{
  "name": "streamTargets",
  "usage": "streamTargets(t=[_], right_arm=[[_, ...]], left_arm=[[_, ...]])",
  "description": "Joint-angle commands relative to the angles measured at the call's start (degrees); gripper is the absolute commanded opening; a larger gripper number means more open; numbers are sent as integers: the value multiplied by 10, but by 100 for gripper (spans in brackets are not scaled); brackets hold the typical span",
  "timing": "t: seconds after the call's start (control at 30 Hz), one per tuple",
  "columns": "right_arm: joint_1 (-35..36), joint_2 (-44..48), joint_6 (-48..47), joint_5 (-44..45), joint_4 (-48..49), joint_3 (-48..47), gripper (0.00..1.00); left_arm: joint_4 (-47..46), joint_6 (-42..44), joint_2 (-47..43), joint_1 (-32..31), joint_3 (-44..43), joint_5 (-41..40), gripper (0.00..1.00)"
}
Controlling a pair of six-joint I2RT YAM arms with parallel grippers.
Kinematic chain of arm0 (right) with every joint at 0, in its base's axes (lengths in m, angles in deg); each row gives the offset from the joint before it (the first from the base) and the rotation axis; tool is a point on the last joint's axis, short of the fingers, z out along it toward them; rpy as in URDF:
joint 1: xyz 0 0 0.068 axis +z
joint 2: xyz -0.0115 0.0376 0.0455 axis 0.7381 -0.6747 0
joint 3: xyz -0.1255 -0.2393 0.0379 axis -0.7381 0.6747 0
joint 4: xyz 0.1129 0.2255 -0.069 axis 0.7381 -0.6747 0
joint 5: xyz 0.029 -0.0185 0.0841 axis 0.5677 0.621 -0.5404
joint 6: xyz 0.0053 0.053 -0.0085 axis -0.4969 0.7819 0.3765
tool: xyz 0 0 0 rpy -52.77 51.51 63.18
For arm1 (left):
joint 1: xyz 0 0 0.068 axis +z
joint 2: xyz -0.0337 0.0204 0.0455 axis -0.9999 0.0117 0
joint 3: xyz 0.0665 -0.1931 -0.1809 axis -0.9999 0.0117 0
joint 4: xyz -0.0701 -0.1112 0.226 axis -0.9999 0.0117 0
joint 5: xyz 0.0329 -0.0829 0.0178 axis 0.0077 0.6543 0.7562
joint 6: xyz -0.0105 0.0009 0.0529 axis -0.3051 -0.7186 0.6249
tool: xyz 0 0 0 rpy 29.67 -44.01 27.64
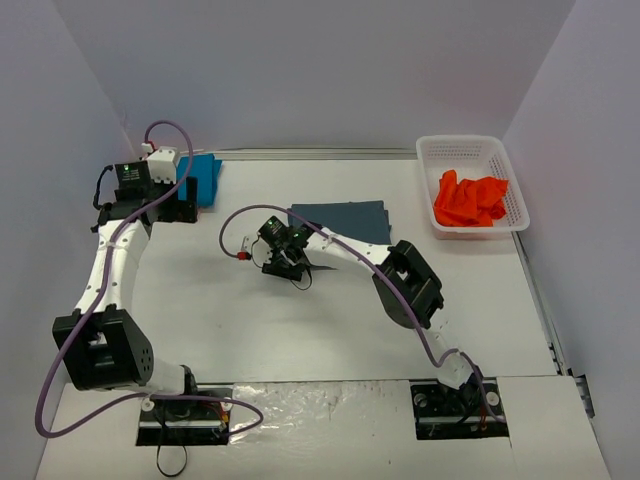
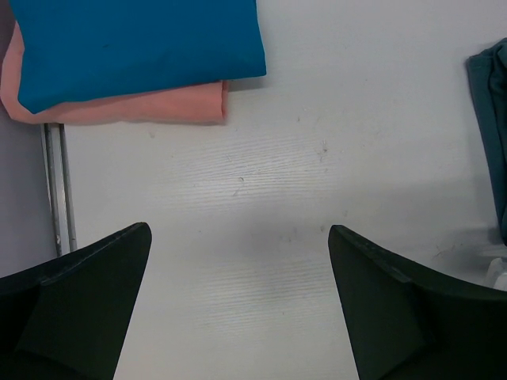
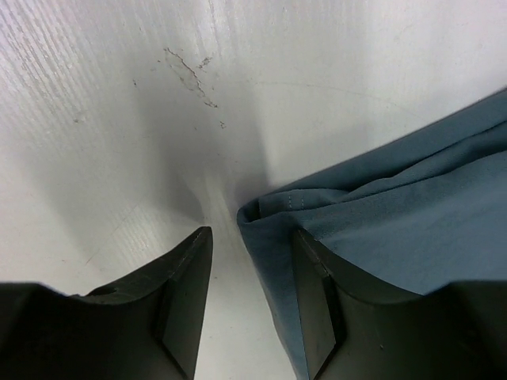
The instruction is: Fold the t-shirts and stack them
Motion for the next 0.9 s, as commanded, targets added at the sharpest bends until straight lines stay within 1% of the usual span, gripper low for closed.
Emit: streamTargets(t=[0.0, 0.13, 0.3, 0.37, 0.4, 0.57, 0.67, 0.7, 0.77, 0.87], right_arm=[[-4, 21, -12, 25, -18, -4, 40], [-8, 7, -17, 44, -17, -8, 40], [-11, -21, -19, 36, -17, -14, 39], [-11, -30, -19, 36, -18, -18, 36], [-11, -31, -19, 35, -18, -18, 34], [-10, -34, -17, 29, -17, -14, 30], [-9, -29, -21, 28, -18, -6, 11], [-7, -27, -22, 29, -20, -4, 0], [-6, -16, -26, 32, -21, 0, 0], [-3, 5, -29, 38, -26, -1, 0]], left_arm=[[-22, -13, -2, 4, -3, 12, 94], [-26, -19, 6, 4, 1, 23, 94], [-28, -27, 11, 4, 10, 37, 94], [-24, -31, 15, 5, 10, 47, 94], [-23, -34, 17, 5, 9, 56, 94], [-24, -59, 31, 7, 12, 108, 94], [-28, -75, 47, 7, 12, 128, 94], [-29, -82, 58, 7, 11, 134, 94], [-29, -92, 70, 7, 9, 151, 94], [-29, -113, 94, 7, -2, 198, 94]])
